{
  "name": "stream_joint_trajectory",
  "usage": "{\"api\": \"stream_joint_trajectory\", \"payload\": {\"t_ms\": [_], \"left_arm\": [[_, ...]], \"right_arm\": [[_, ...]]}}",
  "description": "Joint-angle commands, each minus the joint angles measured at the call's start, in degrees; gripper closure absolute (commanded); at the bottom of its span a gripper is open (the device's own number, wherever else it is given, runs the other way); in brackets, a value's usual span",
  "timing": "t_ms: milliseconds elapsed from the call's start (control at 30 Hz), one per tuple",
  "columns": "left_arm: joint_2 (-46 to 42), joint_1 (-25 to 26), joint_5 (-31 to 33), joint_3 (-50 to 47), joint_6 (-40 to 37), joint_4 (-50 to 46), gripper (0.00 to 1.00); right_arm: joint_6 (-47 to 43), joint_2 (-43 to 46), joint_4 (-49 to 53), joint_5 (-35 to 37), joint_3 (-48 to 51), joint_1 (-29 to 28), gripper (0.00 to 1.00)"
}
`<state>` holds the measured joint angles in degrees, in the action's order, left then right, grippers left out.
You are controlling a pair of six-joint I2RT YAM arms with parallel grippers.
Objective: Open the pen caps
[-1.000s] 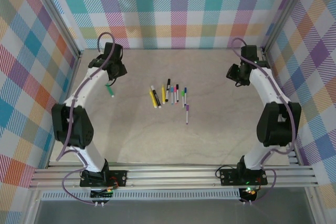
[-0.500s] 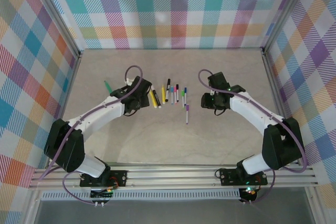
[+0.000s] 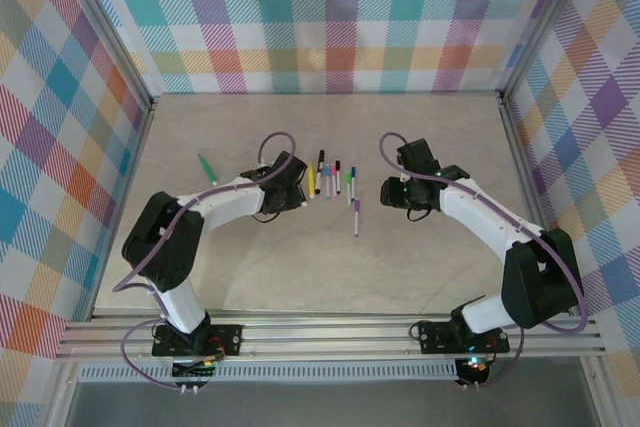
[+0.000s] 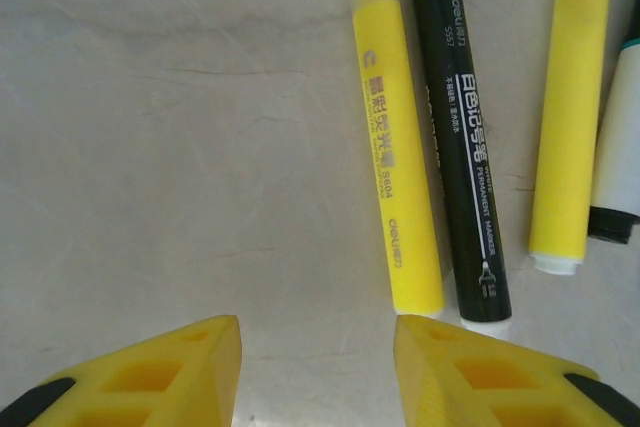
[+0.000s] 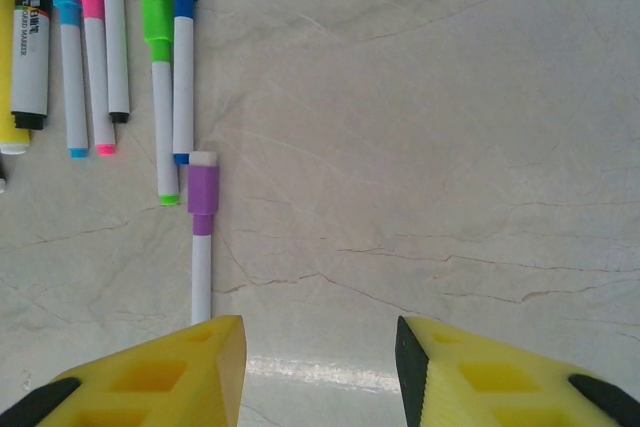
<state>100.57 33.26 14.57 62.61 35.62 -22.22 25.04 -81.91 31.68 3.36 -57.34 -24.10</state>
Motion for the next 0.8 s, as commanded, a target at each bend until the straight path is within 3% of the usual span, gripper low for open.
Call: {"api": "stream_joint_trajectory", "payload": {"t_ms": [0, 767], "left_arm": [[2.16, 0.14, -0.92, 3.24, 1.62, 1.91, 0.55], [12.63, 0.06, 2.45, 9.77, 1.03, -0.98, 0.59]], "right_arm": [[0.77, 1.16, -0.66, -1.05, -1.42, -0.42, 0.55], [1.05, -0.73, -1.52, -2.64, -2.25, -0.47, 0.56]]}}
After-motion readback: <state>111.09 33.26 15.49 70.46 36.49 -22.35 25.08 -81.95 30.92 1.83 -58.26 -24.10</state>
